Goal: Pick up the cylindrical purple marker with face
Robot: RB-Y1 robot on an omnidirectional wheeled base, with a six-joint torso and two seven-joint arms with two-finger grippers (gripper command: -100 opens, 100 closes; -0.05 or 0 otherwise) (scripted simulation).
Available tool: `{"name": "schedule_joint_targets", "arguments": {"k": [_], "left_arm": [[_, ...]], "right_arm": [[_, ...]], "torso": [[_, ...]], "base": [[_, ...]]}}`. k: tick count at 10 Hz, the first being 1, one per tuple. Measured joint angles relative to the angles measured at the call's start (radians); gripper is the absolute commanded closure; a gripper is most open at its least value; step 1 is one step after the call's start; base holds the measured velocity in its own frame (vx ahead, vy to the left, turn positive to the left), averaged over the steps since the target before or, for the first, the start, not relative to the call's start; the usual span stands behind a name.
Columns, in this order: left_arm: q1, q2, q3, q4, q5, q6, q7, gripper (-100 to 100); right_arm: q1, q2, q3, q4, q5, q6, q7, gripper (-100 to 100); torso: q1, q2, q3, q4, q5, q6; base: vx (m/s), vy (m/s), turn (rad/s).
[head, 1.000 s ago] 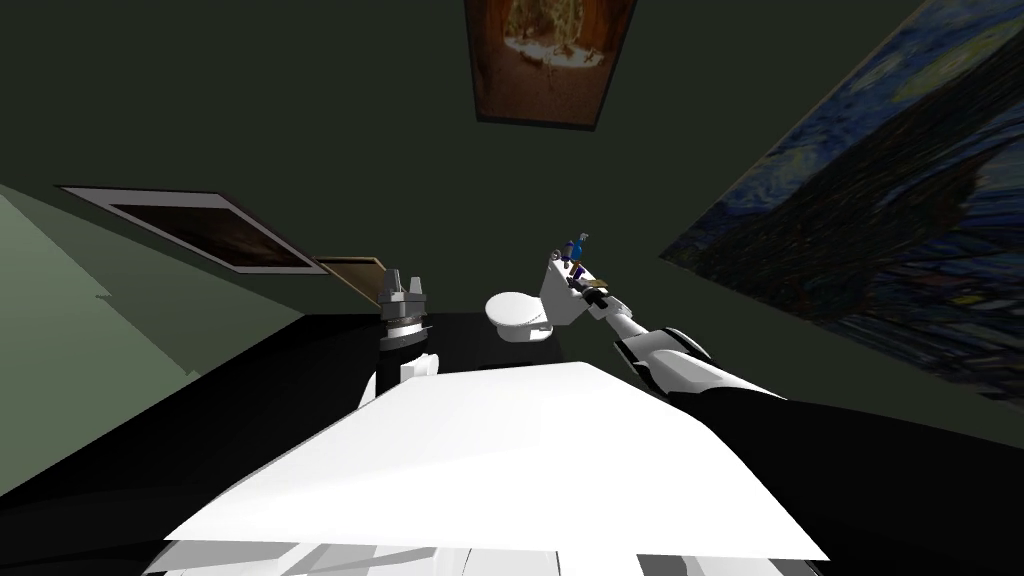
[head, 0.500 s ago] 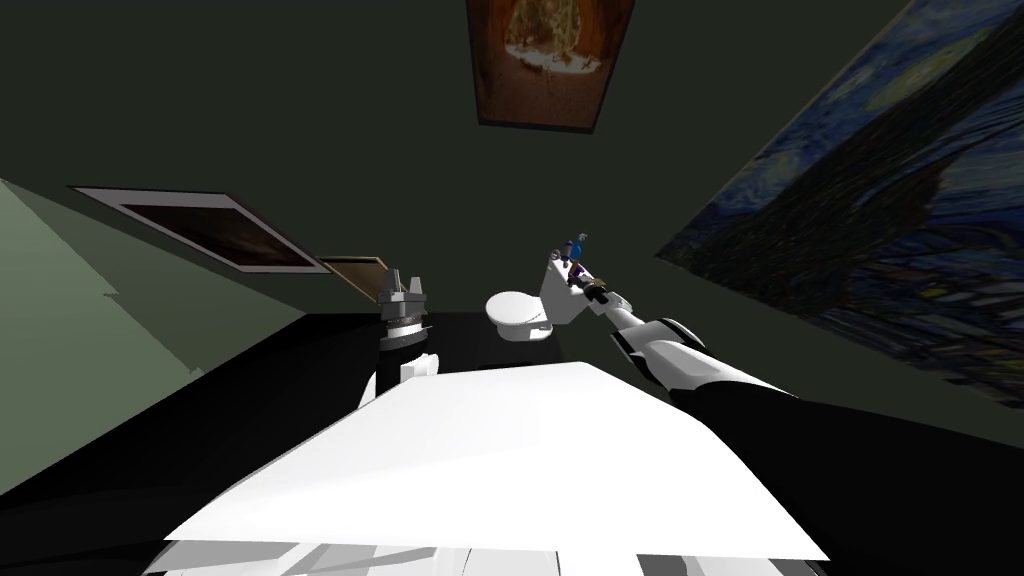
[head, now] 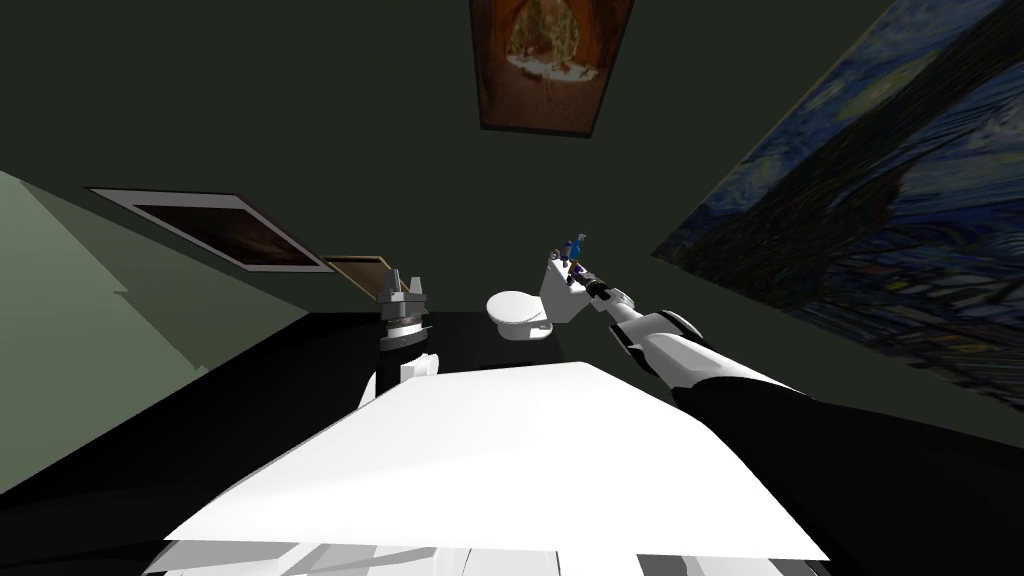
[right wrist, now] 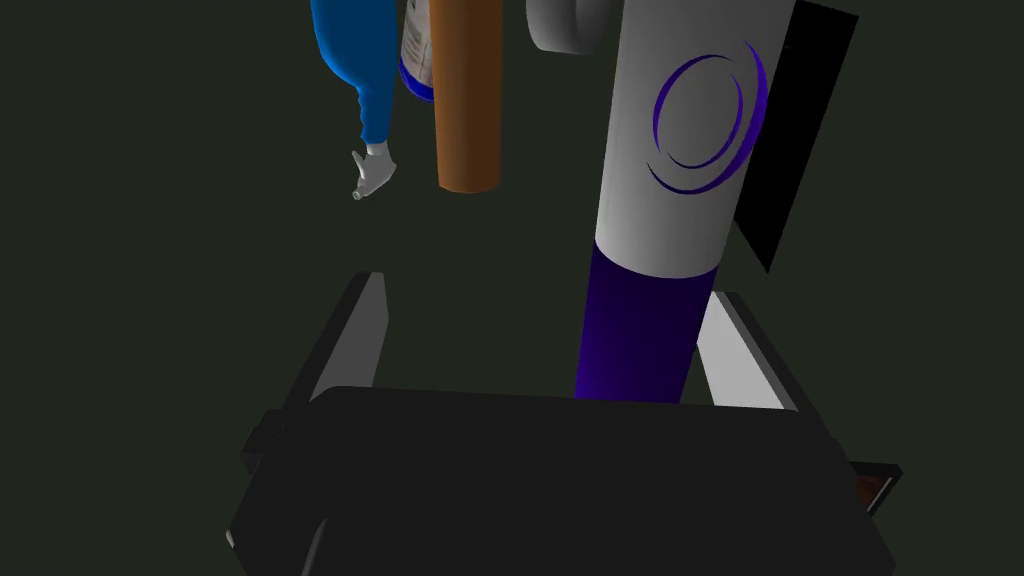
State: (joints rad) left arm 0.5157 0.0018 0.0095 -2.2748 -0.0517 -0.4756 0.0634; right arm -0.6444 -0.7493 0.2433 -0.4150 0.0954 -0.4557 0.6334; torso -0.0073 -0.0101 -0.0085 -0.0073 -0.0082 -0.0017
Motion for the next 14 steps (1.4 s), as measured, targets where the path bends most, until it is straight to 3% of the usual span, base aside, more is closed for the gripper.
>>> {"name": "schedule_joint_targets", "arguments": {"k": [1,2,6,7,8,12,13,14], "left_arm": [[0.0,0.0,0.0,0.0,0.0,0.0,0.0,0],[0.0,0.0,0.0,0.0,0.0,0.0,0.0,0],[0.0,0.0,0.0,0.0,0.0,0.0,0.0,0],[0.0,0.0,0.0,0.0,0.0,0.0,0.0,0],[0.0,0.0,0.0,0.0,0.0,0.0,0.0,0],[0.0,0.0,0.0,0.0,0.0,0.0,0.0,0],[0.0,0.0,0.0,0.0,0.0,0.0,0.0,0],[0.0,0.0,0.0,0.0,0.0,0.0,0.0,0]], "right_arm": [[-0.009,0.002,0.001,0.021,0.001,-0.007,0.001,-100],[-0.011,0.003,0.002,0.024,0.001,-0.01,0.001,100],[-0.011,0.002,0.002,0.023,0.002,-0.01,0.002,100],[-0.011,0.002,0.002,0.023,0.002,-0.01,0.002,0],[-0.011,0.002,0.002,0.023,0.002,-0.01,0.002,100],[0.126,0.017,-0.074,-0.152,0.055,0.043,-0.033,100],[0.136,0.029,-0.086,-0.148,0.07,0.036,-0.039,100],[0.167,0.024,-0.091,-0.183,0.072,0.037,-0.045,100]], "torso": [[0.0,0.0,0.0,0.0,0.0,0.0],[0.0,0.0,0.0,0.0,0.0,0.0],[-0.001,0.0,0.0,0.0,-0.001,0.0],[-0.001,0.0,0.0,0.0,-0.001,0.0],[-0.001,0.0,0.0,0.0,-0.001,0.0],[-0.005,-0.011,-0.01,-0.009,-0.009,-0.002],[-0.007,-0.015,-0.013,-0.012,-0.011,-0.004],[-0.008,-0.014,-0.015,-0.015,-0.014,-0.004]], "base": [[0.0,0.0,0.0],[0.0,0.003,0.018],[0.0,-0.001,-0.003],[0.0,0.0,0.0],[0.092,-0.016,-0.038],[0.092,-0.024,-0.017],[0.047,-0.018,0.018],[0.017,-0.006,0.012]]}}
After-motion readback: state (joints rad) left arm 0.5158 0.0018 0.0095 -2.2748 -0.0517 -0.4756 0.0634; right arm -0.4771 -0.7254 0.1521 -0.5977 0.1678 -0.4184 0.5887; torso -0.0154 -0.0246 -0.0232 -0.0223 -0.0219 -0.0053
